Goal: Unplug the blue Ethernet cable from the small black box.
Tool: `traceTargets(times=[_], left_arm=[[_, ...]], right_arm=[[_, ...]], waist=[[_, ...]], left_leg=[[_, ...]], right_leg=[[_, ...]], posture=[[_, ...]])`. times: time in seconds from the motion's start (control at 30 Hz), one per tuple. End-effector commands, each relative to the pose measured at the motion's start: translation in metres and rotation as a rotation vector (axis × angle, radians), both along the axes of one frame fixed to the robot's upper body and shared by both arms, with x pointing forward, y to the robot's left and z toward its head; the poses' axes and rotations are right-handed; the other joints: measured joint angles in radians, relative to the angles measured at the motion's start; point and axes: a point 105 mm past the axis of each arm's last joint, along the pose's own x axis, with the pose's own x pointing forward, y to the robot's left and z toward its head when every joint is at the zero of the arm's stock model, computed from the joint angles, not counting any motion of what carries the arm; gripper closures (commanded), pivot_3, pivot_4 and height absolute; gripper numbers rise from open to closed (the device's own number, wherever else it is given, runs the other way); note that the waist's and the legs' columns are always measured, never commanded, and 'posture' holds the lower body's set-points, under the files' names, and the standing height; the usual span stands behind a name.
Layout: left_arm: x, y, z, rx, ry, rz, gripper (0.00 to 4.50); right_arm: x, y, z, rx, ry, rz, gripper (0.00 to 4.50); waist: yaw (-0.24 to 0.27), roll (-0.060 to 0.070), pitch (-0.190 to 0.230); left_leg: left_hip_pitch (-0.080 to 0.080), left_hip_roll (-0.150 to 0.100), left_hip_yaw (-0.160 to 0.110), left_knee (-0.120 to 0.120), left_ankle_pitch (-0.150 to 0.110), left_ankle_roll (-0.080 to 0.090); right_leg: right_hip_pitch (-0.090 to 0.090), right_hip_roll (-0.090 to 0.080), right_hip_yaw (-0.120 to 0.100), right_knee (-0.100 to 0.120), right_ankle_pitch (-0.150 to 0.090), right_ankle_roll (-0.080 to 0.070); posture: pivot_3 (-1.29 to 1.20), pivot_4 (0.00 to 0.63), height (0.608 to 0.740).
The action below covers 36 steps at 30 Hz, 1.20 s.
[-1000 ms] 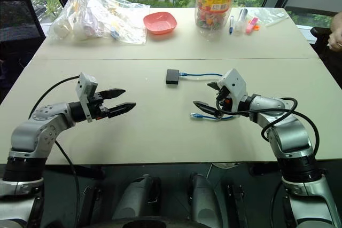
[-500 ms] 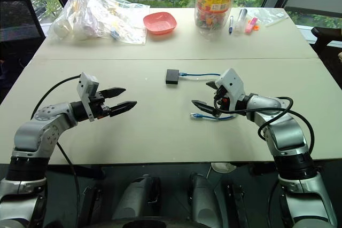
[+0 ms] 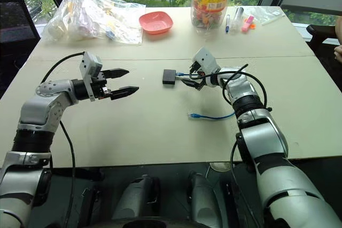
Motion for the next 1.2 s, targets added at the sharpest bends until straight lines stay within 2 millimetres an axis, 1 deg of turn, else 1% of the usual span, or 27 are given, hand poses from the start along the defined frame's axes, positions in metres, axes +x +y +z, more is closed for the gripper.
traceTargets(times=[0.03, 0.07, 0.17, 0.23, 0.3, 0.33, 0.4, 0.47, 0.53, 0.63, 0.67, 0.77, 0.83, 0.9, 0.97, 1.03, 1.13, 1.2], left_arm=[[-0.006, 0.001, 0.001, -0.008, -0.034, 0.025, 0.04], [-0.009, 0.000, -0.003, -0.012, -0.029, 0.031, 0.04], [-0.018, 0.000, -0.016, -0.026, -0.005, 0.069, 0.00], [-0.022, 0.001, -0.019, -0.038, 0.005, 0.090, 0.00], [-0.025, 0.002, -0.020, -0.049, 0.008, 0.112, 0.00], [-0.025, 0.002, -0.021, -0.049, 0.007, 0.121, 0.00], [-0.024, 0.004, -0.020, -0.044, 0.006, 0.132, 0.00], [-0.023, 0.006, -0.019, -0.039, 0.000, 0.141, 0.00], [-0.020, 0.010, -0.016, -0.047, -0.005, 0.154, 0.00], [-0.014, 0.014, -0.014, -0.059, -0.014, 0.173, 0.00], [-0.009, 0.015, -0.013, -0.059, -0.024, 0.183, 0.00], [0.008, 0.022, -0.005, -0.104, -0.038, 0.216, 0.00], [0.019, 0.026, 0.003, -0.136, -0.041, 0.220, 0.00], [0.031, 0.026, 0.012, -0.165, -0.046, 0.213, 0.00], [0.042, 0.023, 0.023, -0.202, -0.047, 0.187, 0.00], [0.049, 0.015, 0.033, -0.263, -0.015, 0.126, 0.00], [0.051, 0.001, 0.047, -0.418, 0.107, -0.024, 0.00], [0.052, -0.006, 0.049, -0.455, 0.163, -0.093, 0.00]], right_arm=[[0.004, 0.003, 0.002, -0.066, -0.014, 0.001, 0.00], [0.005, 0.007, 0.003, -0.062, -0.015, 0.004, 0.00], [0.008, 0.028, 0.012, -0.050, -0.045, 0.027, 0.87], [0.009, 0.035, 0.013, -0.082, -0.063, 0.042, 1.81], [0.007, 0.046, 0.011, -0.100, -0.071, 0.071, 2.86], [0.007, 0.051, 0.010, -0.103, -0.074, 0.080, 3.24], [0.005, 0.055, 0.008, -0.106, -0.069, 0.091, 4.39], [0.005, 0.054, 0.007, -0.093, -0.051, 0.093, 4.46], [0.004, 0.054, 0.011, -0.052, -0.041, 0.095, 4.46], [0.007, 0.050, 0.023, -0.076, -0.123, 0.110, 4.46], [0.010, 0.046, 0.030, -0.107, -0.187, 0.105, 4.46], [0.016, 0.040, 0.063, -0.147, -0.384, 0.110, 4.46], [0.014, 0.041, 0.083, -0.146, -0.487, 0.134, 4.46], [0.009, 0.043, 0.099, -0.138, -0.574, 0.178, 4.46], [0.001, 0.049, 0.108, -0.129, -0.646, 0.228, 4.46], [-0.007, 0.053, 0.114, -0.130, -0.709, 0.266, 4.46], [-0.016, 0.056, 0.120, -0.160, -0.787, 0.295, 4.46], [-0.019, 0.055, 0.122, -0.200, -0.836, 0.299, 4.46]], waist=[[-0.005, 0.000, 0.000], [-0.006, 0.000, 0.000], [-0.008, 0.000, 0.000], [-0.009, 0.000, 0.000], [-0.009, 0.000, 0.000], [-0.007, 0.000, 0.000], [-0.005, 0.000, 0.000], [-0.004, 0.000, 0.000], [-0.004, 0.000, 0.000], [-0.004, 0.001, 0.000], [-0.003, 0.001, 0.000], [0.002, 0.001, 0.000], [-0.001, 0.001, 0.000], [-0.003, 0.001, 0.000], [-0.005, 0.000, 0.000], [-0.004, 0.000, 0.000], [-0.004, 0.000, 0.000], [-0.004, 0.000, 0.000]], left_leg=[[0.001, 0.000, 0.001, 0.000, 0.000, 0.000], [0.001, 0.001, 0.002, 0.000, 0.000, 0.000], [0.003, 0.002, 0.003, 0.000, 0.000, -0.001], [0.005, 0.003, 0.004, 0.000, 0.002, -0.004], [0.006, 0.004, 0.003, 0.000, 0.004, -0.006], [0.007, 0.004, 0.003, 0.000, 0.004, -0.007], [0.009, 0.004, 0.001, 0.000, 0.005, -0.008], [0.010, 0.005, 0.001, 0.000, 0.005, -0.009], [0.010, 0.005, 0.001, 0.000, 0.005, -0.009], [0.010, 0.004, 0.002, 0.000, 0.005, -0.008], [0.010, 0.004, 0.002, 0.000, 0.005, -0.008], [0.010, 0.004, 0.003, 0.000, 0.005, -0.008], [0.010, 0.004, 0.004, 0.000, 0.005, -0.008], [0.010, 0.004, 0.005, 0.000, 0.005, -0.008], [0.010, 0.004, 0.006, 0.000, 0.005, -0.008], [0.010, 0.004, 0.007, 0.000, 0.005, -0.008], [0.010, 0.004, 0.007, 0.000, 0.005, -0.008], [0.010, 0.004, 0.007, 0.000, 0.005, -0.008]], right_leg=[[0.000, 0.000, 0.001, 0.000, 0.000, 0.000], [0.000, 0.000, 0.001, 0.001, 0.000, 0.000], [0.000, 0.000, 0.002, 0.001, 0.000, 0.000], [0.000, 0.001, 0.003, 0.002, 0.001, -0.002], [0.000, 0.001, 0.003, 0.005, 0.000, -0.006], [0.000, 0.001, 0.003, 0.006, 0.000, -0.006], [0.000, 0.001, 0.004, 0.010, -0.001, -0.006], [0.000, 0.002, 0.004, 0.010, -0.001, -0.006], [0.000, 0.002, 0.005, 0.011, -0.001, -0.007], [0.000, 0.002, 0.005, 0.011, 0.000, -0.008], [0.000, 0.002, 0.005, 0.011, 0.000, -0.008], [0.000, 0.002, 0.005, 0.011, 0.000, -0.008], [-0.001, 0.002, 0.005, 0.010, -0.001, -0.006], [-0.001, 0.002, 0.006, 0.010, -0.001, -0.006], [-0.001, 0.003, 0.006, 0.011, 0.001, -0.004], [-0.001, 0.003, 0.006, 0.011, 0.001, -0.003], [-0.001, 0.004, 0.006, 0.010, 0.001, -0.003], [-0.001, 0.004, 0.006, 0.010, 0.000, -0.003]], posture=[[0.00, 0.150, 0.740], [0.00, 0.150, 0.740], [0.00, 0.150, 0.740], [0.00, 0.150, 0.740], [0.00, 0.150, 0.740], [0.00, 0.150, 0.740], [0.00, 0.150, 0.740], [0.00, 0.150, 0.740], [0.00, 0.150, 0.740], [0.00, 0.150, 0.740], [0.00, 0.150, 0.740], [0.00, 0.150, 0.740], [0.00, 0.150, 0.740], [0.00, 0.150, 0.740], [0.00, 0.150, 0.740], [0.00, 0.150, 0.740], [0.00, 0.150, 0.740], [0.00, 0.150, 0.740]])
